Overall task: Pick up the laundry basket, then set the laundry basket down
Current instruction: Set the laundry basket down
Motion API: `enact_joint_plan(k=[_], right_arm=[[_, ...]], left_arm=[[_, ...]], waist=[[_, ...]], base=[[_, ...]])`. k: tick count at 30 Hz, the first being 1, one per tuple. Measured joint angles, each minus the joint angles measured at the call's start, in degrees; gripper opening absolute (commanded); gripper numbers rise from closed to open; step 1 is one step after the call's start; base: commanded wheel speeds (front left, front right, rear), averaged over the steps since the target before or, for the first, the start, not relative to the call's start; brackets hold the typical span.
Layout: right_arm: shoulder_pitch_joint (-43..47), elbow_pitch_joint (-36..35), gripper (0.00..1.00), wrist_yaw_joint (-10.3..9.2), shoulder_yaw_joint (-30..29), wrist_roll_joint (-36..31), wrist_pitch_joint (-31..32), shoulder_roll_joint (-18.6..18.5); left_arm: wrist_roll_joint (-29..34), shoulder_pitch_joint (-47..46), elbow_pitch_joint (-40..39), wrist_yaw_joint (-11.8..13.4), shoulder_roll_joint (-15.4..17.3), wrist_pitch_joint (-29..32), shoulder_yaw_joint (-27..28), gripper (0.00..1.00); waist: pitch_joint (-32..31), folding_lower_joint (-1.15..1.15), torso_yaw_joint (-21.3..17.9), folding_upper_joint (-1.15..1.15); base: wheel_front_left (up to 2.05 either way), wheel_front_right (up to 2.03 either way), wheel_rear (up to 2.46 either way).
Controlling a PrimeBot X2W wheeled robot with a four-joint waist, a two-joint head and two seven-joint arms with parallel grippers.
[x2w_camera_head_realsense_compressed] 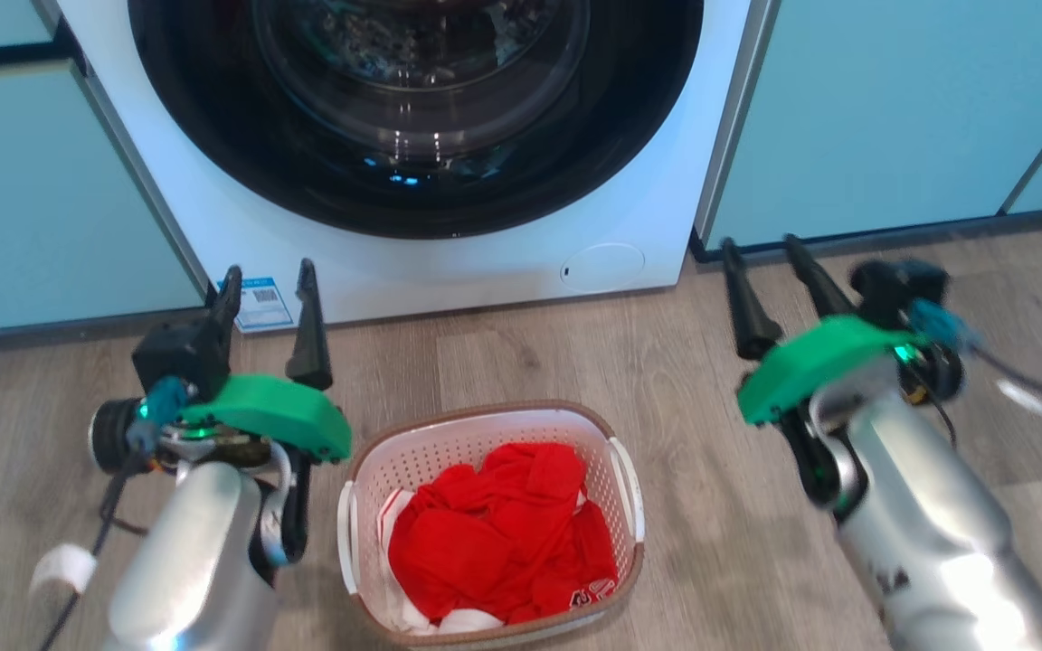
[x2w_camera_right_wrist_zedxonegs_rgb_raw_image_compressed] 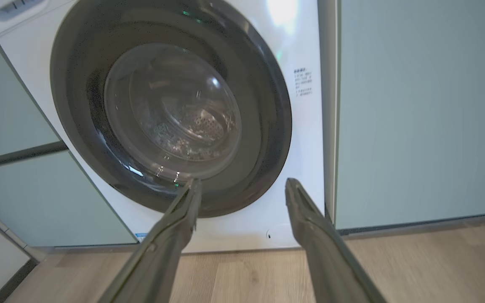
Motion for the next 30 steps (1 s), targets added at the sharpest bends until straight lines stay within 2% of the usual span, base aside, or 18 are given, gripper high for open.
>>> enact_joint_plan(k=[3, 4, 6, 9, 11, 20, 30], right_arm=[[5.9, -8.9, 1.00, 0.00, -4.9, -6.7, 0.0, 1.1], [5.9, -8.9, 1.00, 0.00, -4.9, -6.7, 0.0, 1.1], [8.6, -13.8, 1.00, 0.00, -5.9, -9.6, 0.0, 1.6], [12.0, -19.2, 1.00, 0.00, -6.5, -14.0, -0.1, 2.5], [14.1, -21.3, 1.00, 0.00, -7.1, -16.8, -0.1, 2.5], [22.2, -24.4, 1.00, 0.00, -9.5, -19.4, -0.1, 2.9], [26.3, -25.3, 1.00, 0.00, -11.4, -18.4, -0.1, 3.2]], left_arm=[[4.6, 3.4, -4.6, -1.5, -2.6, -0.2, 3.4, 1.00], [4.6, 3.4, -4.6, -1.5, -2.6, -0.2, 3.4, 1.00], [6.6, 6.4, -8.3, -2.0, -4.2, -0.2, 6.2, 1.00], [12.6, 9.6, -12.0, -2.3, -4.6, -0.2, 9.1, 1.00], [14.5, 11.4, -12.9, -2.3, -4.8, -0.2, 9.3, 1.00], [15.3, 17.7, -15.6, -2.2, -5.2, -0.2, 9.5, 1.00], [14.9, 21.0, -12.4, -0.3, -5.2, -0.2, 8.4, 1.00]], waist=[[-0.9, 0.00, 0.2, 0.00], [-0.9, 0.00, 0.2, 0.00], [-1.3, 0.00, 0.4, 0.00], [-1.6, 0.00, 0.3, 0.00], [-1.8, 0.00, 0.3, 0.00], [-2.4, 0.00, 0.3, 0.00], [-2.4, 0.01, 0.4, 0.00]], base=[[0.00, 0.00, 0.00], [0.00, 0.00, 0.00], [0.00, 0.00, 0.00], [0.00, 0.00, 0.00], [0.00, 0.00, 0.00], [0.00, 0.00, 0.00], [0.00, 0.00, 0.00]])
